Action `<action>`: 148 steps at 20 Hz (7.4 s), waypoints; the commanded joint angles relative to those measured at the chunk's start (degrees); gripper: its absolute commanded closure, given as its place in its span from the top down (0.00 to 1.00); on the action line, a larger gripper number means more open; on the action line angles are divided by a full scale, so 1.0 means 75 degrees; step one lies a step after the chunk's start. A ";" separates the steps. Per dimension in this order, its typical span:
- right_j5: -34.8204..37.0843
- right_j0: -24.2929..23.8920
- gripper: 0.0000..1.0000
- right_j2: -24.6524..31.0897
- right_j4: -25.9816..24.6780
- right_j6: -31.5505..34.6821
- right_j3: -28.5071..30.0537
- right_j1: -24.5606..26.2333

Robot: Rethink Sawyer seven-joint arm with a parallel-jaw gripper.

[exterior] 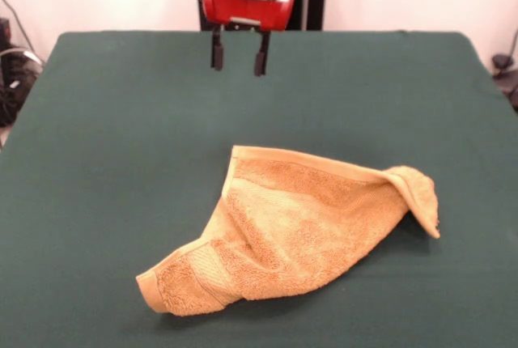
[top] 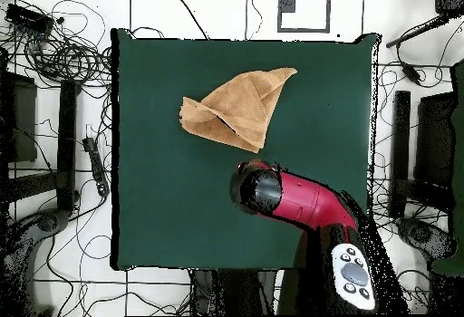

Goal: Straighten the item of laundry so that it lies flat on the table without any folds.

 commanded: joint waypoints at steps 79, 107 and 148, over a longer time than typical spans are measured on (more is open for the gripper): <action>-0.0445 0.0209 1.00 0.1254 -0.1923 0.0092 -0.1652 0.2015; 0.0701 -0.0101 1.00 0.2002 -0.2198 -0.0203 -0.3715 0.2899; 0.2266 -0.0023 1.00 0.2039 -0.2072 0.0154 -0.3762 0.1993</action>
